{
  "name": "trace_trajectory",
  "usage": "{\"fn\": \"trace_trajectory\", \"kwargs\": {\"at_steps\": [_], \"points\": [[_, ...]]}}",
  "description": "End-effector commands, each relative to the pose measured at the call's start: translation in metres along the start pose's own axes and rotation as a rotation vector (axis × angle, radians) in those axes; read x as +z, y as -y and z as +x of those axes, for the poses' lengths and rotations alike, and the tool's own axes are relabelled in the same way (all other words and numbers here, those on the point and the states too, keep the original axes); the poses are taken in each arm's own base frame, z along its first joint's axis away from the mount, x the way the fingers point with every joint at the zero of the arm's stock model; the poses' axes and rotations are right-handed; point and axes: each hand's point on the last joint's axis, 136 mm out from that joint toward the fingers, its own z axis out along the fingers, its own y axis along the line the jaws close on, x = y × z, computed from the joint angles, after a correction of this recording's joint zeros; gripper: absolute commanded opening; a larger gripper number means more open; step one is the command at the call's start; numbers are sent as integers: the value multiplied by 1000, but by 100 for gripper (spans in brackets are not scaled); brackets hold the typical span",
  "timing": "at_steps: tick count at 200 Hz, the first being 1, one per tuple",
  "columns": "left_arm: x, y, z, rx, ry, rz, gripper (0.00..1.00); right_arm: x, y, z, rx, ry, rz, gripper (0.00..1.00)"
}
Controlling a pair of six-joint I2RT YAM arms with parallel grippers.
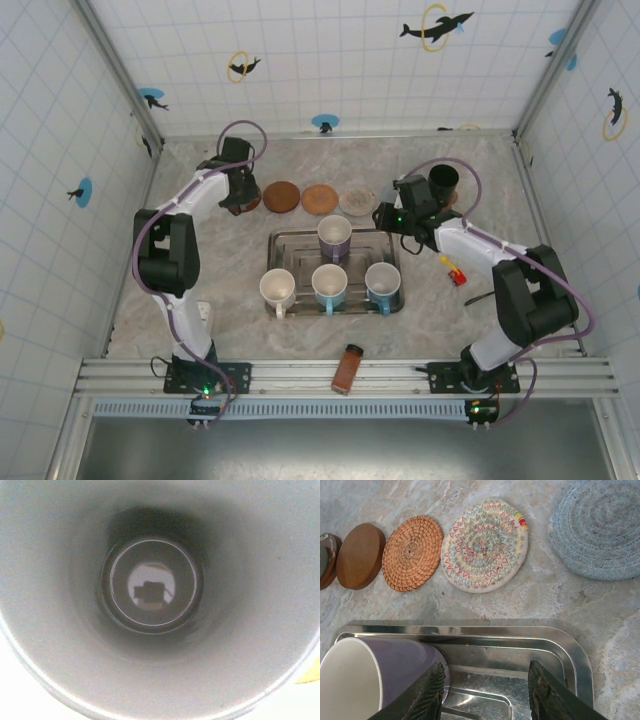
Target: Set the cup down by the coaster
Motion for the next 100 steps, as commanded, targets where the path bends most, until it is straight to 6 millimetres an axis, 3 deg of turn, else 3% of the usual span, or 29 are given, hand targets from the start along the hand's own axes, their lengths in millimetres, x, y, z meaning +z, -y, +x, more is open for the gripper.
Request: {"fn": "trace_trajectory", "kwargs": {"at_steps": [1,100], "points": [[-23,0,-29,-26,115,27,0,-2,-14,-16,-7,31,-29,47],[-14,-4,-22,-31,80,21,0,0,-14,-14,-11,21,-30,47]]}}
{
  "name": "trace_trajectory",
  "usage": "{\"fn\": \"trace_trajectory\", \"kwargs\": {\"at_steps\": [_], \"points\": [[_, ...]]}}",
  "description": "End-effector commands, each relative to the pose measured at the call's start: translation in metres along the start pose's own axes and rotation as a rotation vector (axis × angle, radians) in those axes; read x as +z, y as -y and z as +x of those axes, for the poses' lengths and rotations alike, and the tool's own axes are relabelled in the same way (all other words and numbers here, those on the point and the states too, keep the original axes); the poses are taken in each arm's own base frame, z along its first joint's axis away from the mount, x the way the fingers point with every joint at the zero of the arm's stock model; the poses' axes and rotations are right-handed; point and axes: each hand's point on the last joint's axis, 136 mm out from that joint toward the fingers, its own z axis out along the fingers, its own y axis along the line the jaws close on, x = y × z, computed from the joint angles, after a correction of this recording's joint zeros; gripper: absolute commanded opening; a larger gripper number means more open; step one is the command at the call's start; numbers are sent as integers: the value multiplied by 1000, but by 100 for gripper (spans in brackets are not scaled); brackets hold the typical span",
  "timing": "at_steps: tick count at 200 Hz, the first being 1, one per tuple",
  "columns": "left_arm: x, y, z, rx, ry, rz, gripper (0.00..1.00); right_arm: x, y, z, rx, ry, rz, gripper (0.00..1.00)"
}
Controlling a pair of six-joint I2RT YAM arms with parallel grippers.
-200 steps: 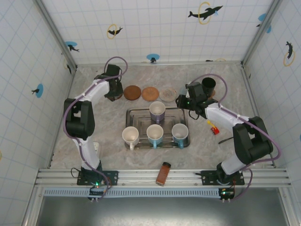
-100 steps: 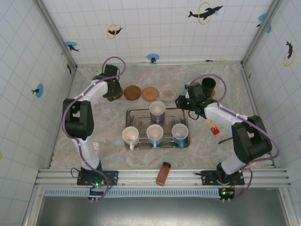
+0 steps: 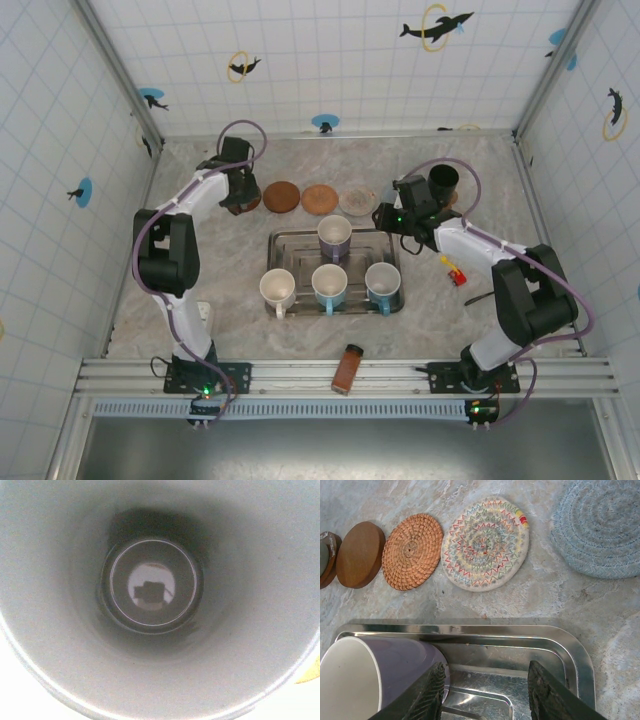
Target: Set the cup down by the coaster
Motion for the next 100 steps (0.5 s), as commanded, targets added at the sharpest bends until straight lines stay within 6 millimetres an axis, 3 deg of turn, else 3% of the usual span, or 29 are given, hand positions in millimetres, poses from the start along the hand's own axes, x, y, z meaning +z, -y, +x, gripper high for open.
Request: {"fn": "trace_trajectory", "kwargs": {"at_steps": [1,100], "points": [[-14,-5,-20,-24,77,5,0,-1,-13,-15,-13,25,-28,47],[-11,-4,-18,-24,64,22,0,1,-14,-14,-10,18,-29,47]]}}
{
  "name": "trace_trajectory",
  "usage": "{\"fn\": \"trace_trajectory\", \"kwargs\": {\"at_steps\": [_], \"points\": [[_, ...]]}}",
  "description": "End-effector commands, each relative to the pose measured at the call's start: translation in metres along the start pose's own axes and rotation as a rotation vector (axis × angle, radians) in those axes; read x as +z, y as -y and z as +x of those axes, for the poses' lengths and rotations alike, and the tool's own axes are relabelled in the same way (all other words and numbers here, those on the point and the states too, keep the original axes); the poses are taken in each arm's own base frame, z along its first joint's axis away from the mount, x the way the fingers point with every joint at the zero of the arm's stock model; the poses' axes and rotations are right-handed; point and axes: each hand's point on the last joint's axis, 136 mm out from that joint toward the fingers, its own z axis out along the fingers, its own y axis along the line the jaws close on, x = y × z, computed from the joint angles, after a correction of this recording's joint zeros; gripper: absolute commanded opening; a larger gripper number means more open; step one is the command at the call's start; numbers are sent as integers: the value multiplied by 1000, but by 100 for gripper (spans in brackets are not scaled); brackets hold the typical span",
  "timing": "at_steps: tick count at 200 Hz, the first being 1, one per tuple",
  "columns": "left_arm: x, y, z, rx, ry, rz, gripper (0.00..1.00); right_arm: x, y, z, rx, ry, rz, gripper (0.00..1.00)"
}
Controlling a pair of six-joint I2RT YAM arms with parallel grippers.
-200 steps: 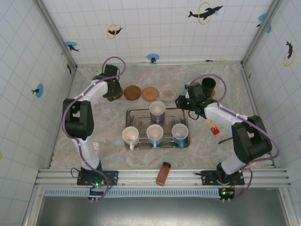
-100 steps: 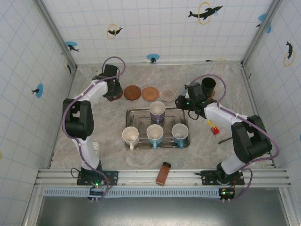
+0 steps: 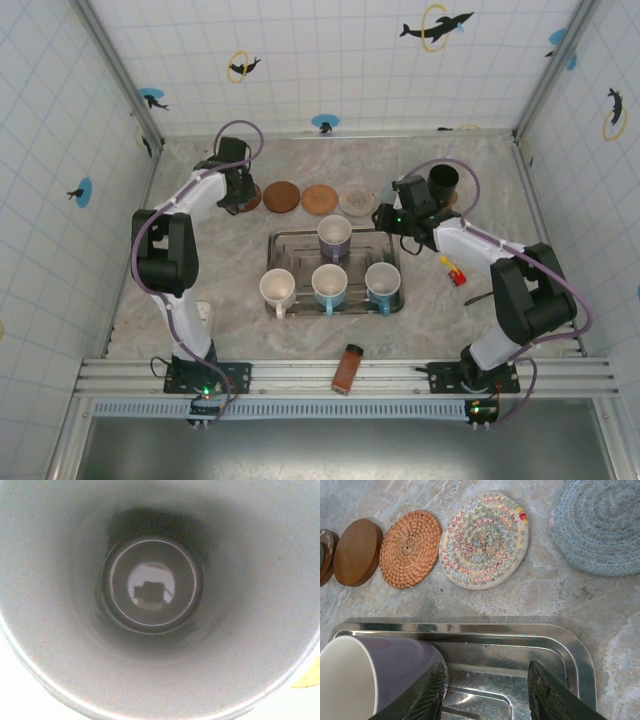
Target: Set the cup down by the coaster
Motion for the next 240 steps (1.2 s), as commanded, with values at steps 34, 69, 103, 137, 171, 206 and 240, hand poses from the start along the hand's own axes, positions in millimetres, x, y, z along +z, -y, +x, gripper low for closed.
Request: {"fn": "trace_trajectory", "kwargs": {"at_steps": [34,69,103,137,171,206,240], "points": [[-12,1,-19,-14,72,22,0,-1,-15,-16,-9,25,-30,46],[-11,1,-18,-14,69,21,0,0,-15,-15,-9,19,-36,47],[-11,1,-18,-13,65,22,0,0,-15,-14,-10,17,-37,47],[-9,1,-16,-8,57,22,0,0,-15,-13,-10,16,-36,47],[-6,1,-13,-4,41,21,0,-1,-16,-13,-11,14,-39,47],[-7,2,-13,-2,42,19,0,-1,-16,-13,-10,15,-40,48],[-7,1,-13,-1,41,18,6,-1,-16,-12,-12,14,-42,48]]}}
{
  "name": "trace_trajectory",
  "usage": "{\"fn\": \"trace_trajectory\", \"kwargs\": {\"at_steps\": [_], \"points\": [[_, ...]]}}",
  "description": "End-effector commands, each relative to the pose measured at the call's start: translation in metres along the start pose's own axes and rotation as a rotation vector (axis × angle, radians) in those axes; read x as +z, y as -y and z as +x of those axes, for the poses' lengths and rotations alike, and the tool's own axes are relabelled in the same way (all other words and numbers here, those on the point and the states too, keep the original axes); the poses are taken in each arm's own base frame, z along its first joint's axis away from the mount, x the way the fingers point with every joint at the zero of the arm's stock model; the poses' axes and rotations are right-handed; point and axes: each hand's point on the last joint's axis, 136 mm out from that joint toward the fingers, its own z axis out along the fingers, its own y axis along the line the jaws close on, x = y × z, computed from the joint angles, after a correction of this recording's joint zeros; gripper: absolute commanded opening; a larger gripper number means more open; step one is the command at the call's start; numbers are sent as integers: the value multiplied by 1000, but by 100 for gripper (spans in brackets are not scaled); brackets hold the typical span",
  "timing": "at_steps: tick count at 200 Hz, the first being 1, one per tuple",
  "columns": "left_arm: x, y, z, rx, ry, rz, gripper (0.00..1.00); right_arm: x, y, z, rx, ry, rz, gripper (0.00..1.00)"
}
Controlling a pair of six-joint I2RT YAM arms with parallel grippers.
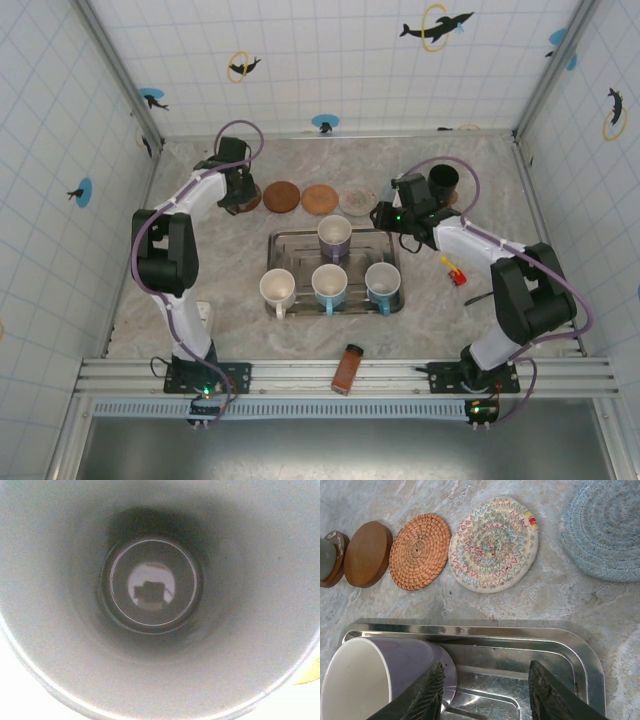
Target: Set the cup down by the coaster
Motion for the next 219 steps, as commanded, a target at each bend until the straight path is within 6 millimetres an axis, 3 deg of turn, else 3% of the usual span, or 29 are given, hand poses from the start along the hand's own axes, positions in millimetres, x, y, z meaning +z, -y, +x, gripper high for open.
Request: {"fn": "trace_trajectory", "kwargs": {"at_steps": [1,84,137,181,219], "points": [[-7,-1,-14,-2,46,5,6,0,-10,-9,-10,13,-19,48],[-8,-3,-16,0,48,-2,22,0,-9,-8,-12,8,-17,48],[-14,-2,-16,3,46,1,36,0,-10,-8,-11,7,-19,48],[-43,-5,-23,3,101,12,46,-5,-12,-8,-23,6,-7,48],[-83,-6,-32,-11,180,40,50,-6,-15,-7,-35,4,-3,49]]}}
